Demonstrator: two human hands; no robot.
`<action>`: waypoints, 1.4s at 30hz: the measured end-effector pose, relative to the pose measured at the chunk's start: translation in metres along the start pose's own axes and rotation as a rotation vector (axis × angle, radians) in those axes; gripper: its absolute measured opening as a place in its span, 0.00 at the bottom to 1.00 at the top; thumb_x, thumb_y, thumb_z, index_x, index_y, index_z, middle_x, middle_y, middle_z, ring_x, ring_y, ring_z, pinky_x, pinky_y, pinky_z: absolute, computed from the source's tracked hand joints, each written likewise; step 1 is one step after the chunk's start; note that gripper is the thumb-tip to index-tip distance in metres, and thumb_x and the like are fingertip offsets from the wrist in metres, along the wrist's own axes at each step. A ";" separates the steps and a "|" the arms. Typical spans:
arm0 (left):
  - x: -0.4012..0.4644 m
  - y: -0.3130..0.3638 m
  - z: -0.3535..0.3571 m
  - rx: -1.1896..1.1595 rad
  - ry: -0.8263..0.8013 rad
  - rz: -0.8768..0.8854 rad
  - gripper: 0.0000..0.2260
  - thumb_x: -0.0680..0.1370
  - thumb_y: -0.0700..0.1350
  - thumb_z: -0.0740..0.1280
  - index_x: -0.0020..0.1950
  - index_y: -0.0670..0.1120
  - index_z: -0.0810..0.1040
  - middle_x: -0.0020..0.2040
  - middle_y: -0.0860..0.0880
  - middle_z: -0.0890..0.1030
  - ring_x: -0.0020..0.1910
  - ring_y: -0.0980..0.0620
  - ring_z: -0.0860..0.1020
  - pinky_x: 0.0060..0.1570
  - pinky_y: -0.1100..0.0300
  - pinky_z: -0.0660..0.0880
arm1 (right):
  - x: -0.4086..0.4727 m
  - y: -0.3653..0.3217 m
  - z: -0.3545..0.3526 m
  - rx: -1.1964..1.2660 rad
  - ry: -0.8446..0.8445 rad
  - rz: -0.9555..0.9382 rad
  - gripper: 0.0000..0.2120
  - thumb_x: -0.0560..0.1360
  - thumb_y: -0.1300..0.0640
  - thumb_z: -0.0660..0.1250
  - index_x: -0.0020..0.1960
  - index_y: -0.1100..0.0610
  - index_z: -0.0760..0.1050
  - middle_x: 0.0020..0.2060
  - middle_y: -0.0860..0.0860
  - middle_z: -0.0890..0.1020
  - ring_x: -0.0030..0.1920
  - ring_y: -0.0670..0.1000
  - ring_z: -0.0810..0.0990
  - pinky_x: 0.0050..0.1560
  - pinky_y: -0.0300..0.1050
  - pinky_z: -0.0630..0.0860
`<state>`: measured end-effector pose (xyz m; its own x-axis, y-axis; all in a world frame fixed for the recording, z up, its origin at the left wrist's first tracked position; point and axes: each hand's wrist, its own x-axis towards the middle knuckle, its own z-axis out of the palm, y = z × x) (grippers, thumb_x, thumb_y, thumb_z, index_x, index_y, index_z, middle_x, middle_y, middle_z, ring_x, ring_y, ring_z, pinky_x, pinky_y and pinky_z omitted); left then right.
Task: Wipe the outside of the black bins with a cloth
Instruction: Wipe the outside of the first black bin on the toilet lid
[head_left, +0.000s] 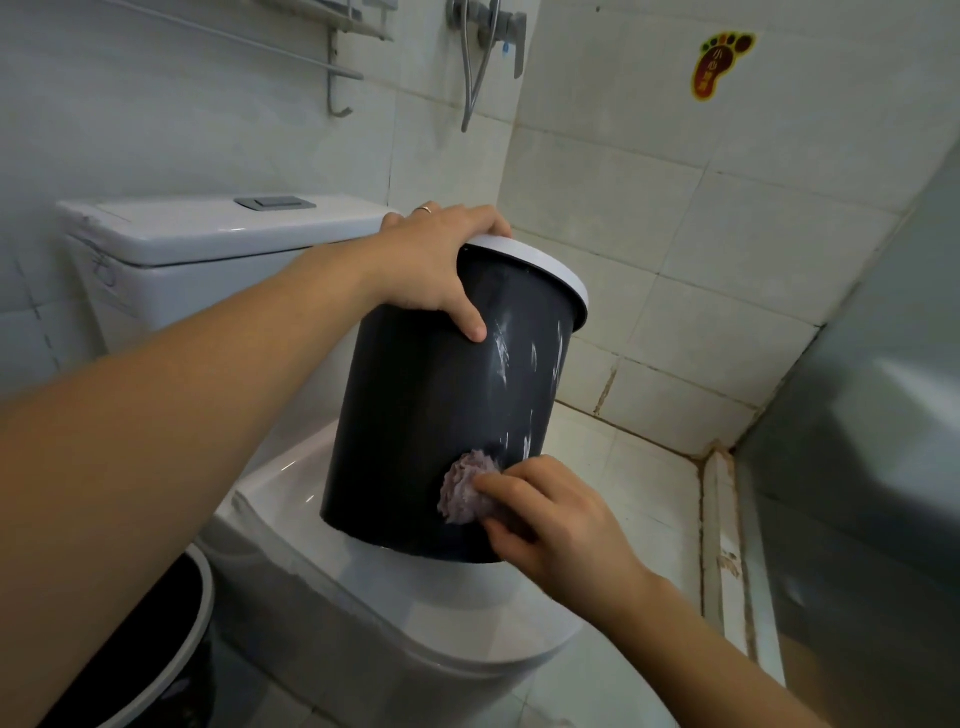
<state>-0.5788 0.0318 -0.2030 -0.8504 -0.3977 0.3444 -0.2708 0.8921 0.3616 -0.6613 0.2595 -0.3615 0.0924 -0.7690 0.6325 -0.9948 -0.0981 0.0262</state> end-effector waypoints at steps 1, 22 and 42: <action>-0.001 0.001 -0.001 0.003 -0.006 0.004 0.36 0.58 0.55 0.82 0.59 0.67 0.66 0.46 0.66 0.67 0.55 0.53 0.62 0.58 0.51 0.60 | 0.005 0.001 -0.002 -0.008 0.029 0.025 0.12 0.73 0.59 0.73 0.56 0.59 0.81 0.44 0.54 0.80 0.42 0.55 0.79 0.39 0.49 0.79; -0.009 0.007 -0.009 0.019 -0.062 0.037 0.34 0.66 0.48 0.79 0.67 0.63 0.67 0.49 0.61 0.68 0.56 0.54 0.64 0.65 0.49 0.61 | 0.079 0.017 -0.036 -0.040 0.231 0.290 0.15 0.73 0.59 0.74 0.59 0.58 0.79 0.43 0.55 0.80 0.42 0.56 0.78 0.41 0.55 0.78; -0.015 0.011 -0.016 0.046 -0.141 0.081 0.33 0.70 0.41 0.75 0.68 0.63 0.67 0.49 0.66 0.69 0.59 0.53 0.66 0.63 0.52 0.63 | 0.113 0.015 -0.039 -0.114 0.289 0.245 0.14 0.73 0.57 0.73 0.58 0.57 0.80 0.45 0.56 0.81 0.44 0.57 0.78 0.41 0.45 0.72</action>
<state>-0.5619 0.0442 -0.1907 -0.9242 -0.2934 0.2444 -0.2169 0.9301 0.2964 -0.6678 0.1959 -0.2598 -0.1473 -0.5496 0.8223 -0.9858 0.1492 -0.0769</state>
